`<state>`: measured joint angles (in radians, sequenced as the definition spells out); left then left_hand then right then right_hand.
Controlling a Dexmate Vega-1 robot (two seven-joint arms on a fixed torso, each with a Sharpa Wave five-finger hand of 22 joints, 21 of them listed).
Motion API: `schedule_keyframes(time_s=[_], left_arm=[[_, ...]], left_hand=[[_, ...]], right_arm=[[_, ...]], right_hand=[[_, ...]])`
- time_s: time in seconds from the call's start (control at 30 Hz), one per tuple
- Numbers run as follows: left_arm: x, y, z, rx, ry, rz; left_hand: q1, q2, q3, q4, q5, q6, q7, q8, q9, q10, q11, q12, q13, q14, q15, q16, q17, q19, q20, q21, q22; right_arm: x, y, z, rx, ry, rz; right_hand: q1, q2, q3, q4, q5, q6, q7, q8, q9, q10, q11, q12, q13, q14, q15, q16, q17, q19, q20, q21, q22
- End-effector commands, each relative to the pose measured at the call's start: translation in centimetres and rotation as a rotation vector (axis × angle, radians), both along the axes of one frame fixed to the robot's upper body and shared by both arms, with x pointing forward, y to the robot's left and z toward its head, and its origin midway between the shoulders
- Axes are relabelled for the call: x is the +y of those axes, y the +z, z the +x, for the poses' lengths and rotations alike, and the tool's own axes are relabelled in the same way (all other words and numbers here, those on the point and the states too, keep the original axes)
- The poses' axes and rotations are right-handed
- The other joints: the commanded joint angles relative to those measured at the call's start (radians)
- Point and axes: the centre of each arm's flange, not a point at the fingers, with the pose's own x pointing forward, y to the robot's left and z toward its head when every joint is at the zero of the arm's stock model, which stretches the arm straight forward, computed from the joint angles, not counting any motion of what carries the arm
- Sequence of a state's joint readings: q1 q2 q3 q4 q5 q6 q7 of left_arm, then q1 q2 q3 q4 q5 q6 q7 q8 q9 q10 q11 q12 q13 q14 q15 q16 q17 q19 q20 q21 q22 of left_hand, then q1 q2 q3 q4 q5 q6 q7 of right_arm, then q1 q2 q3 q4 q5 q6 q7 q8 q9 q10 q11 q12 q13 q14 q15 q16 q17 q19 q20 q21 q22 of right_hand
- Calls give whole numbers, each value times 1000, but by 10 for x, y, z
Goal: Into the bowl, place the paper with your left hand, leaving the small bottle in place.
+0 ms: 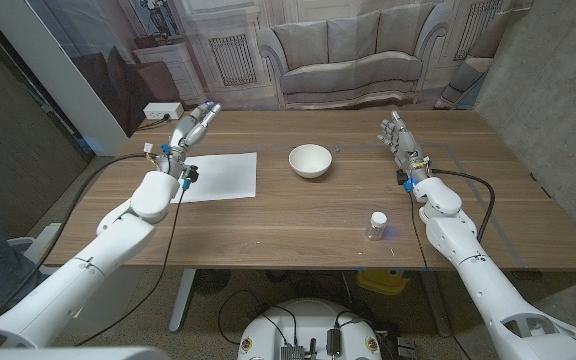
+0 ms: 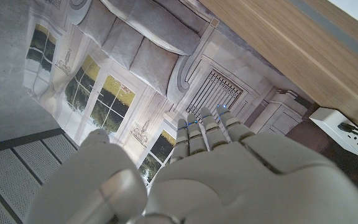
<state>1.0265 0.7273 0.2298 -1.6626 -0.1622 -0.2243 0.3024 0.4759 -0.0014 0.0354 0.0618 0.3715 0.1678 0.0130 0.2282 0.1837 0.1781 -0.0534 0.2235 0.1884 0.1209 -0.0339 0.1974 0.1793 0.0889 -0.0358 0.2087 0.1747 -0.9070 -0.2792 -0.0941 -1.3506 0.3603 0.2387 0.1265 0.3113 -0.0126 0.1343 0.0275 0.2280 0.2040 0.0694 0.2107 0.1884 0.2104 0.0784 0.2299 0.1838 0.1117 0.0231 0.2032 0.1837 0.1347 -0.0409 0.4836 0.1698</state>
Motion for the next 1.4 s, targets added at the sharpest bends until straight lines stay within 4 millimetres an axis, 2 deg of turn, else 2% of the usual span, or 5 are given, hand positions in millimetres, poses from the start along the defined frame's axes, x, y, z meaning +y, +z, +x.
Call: schedule_keyframes(time_s=[0.03,0.43,0.5,0.8,1.4], left_arm=[[7,-1,-2,-24,74,26],[13,1,1,-43,176,74],[14,1,2,-44,192,84],[20,0,2,-39,269,127],[22,-4,-6,-23,434,239]], left_hand=[[8,1,2,-5,9,12,-2,4,6,12,-3,5,2,11,-14,8,2,8,-40,3,1],[19,5,1,-9,12,28,-13,5,6,28,-5,6,3,29,-18,10,3,17,-43,3,1],[22,6,1,-10,13,31,-14,5,6,35,-15,7,3,31,-17,9,3,17,-43,2,1],[28,8,1,-11,15,40,-17,5,6,38,-12,5,3,40,-20,9,3,20,-42,1,1],[38,13,0,-14,19,55,-21,5,7,55,-23,6,3,55,-29,9,3,29,-41,0,2]], right_arm=[[-1,-1,2,12,-6,-8],[-1,-1,6,21,-14,14],[0,0,7,20,-13,4],[5,-1,11,27,-14,14],[9,2,16,21,-4,7]], right_hand=[[0,3,3,-1,-5,6,1,-1,2,10,-1,5,5,8,-4,-4,2,10,-36,-7,4],[0,4,2,-2,-7,7,1,-3,2,11,-2,4,5,9,-4,-5,2,12,-36,-12,4],[0,4,2,-2,-7,7,1,-3,2,11,-2,4,5,9,-4,-5,2,12,-36,-12,4],[0,5,1,-2,-7,8,0,-3,2,12,-1,4,5,12,-4,-4,2,14,-36,-15,5],[2,7,1,-4,-9,8,0,-5,2,14,-1,3,5,14,-2,-5,2,17,-35,-22,5]])
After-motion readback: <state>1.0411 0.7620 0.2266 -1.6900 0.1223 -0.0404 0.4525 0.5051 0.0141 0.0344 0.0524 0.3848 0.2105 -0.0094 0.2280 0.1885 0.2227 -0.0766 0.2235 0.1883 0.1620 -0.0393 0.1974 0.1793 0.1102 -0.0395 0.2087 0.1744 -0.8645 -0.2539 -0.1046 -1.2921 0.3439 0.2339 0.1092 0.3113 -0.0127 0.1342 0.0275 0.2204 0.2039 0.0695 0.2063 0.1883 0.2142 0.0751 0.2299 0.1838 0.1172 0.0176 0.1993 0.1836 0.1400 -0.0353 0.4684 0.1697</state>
